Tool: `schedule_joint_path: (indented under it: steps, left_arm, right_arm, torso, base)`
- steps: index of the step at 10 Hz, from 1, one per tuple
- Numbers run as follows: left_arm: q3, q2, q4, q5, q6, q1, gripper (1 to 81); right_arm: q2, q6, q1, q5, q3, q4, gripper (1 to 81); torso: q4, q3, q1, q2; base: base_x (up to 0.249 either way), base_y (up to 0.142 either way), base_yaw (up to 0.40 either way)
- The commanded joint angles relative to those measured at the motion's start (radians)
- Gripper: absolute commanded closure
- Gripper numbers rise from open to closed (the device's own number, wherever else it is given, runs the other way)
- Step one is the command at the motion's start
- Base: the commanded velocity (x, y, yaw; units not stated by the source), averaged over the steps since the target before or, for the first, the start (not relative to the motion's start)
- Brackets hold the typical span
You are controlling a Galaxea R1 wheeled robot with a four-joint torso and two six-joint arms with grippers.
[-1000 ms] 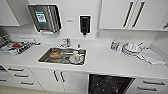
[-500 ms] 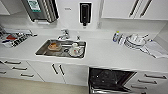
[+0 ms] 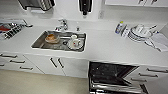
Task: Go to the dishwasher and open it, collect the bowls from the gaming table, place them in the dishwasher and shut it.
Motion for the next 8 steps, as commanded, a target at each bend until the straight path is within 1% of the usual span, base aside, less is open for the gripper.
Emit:
schedule_joint_path:
  steps: [1, 2, 3, 5, 7, 8]
  left_arm:
    - [0.147, 0.068, -0.114, 0.352, -0.046, -0.339, 81.1]
    - [0.151, 0.097, -0.114, 0.399, -0.076, -0.402, 81.1]
    - [0.156, 0.127, -0.117, 0.439, -0.096, -0.46, 81.1]
    - [0.151, 0.195, -0.116, 0.472, -0.142, -0.553, 81.1]
    - [0.11, 0.302, -0.111, 0.54, -0.19, -0.635, 81.1]
    - [0.072, 0.359, -0.111, 0.563, -0.205, -0.665, 81.1]
  right_arm:
    - [-0.008, 0.0, -0.011, -0.044, -0.002, -0.009, 81.1]
    - [-0.008, 0.0, -0.011, -0.044, -0.002, -0.007, 81.1]
    - [-0.008, 0.002, -0.011, -0.044, -0.002, -0.007, 81.1]
    - [-0.008, 0.002, -0.01, -0.044, -0.002, -0.006, 81.1]
    - [-0.008, 0.002, -0.01, -0.044, -0.002, -0.003, 81.1]
    - [-0.008, 0.002, -0.011, -0.042, -0.002, -0.001, 81.1]
  torso:
    - [0.0, -0.054, 0.0, 0.0]
    - [0.0, -0.047, 0.0, 0.0]
    - [0.0, -0.034, 0.001, 0.001]
    - [0.0, -0.041, 0.001, 0.001]
    - [0.0, -0.042, 0.002, 0.001]
    - [0.0, -0.042, 0.002, 0.001]
  base:
    - [0.0, 0.0, 0.0]
    - [0.0, 0.0, 0.0]
    - [0.0, 0.0, 0.0]
    - [0.0, 0.0, 0.0]
    - [0.0, 0.0, 0.0]
    - [0.0, 0.0, 0.0]
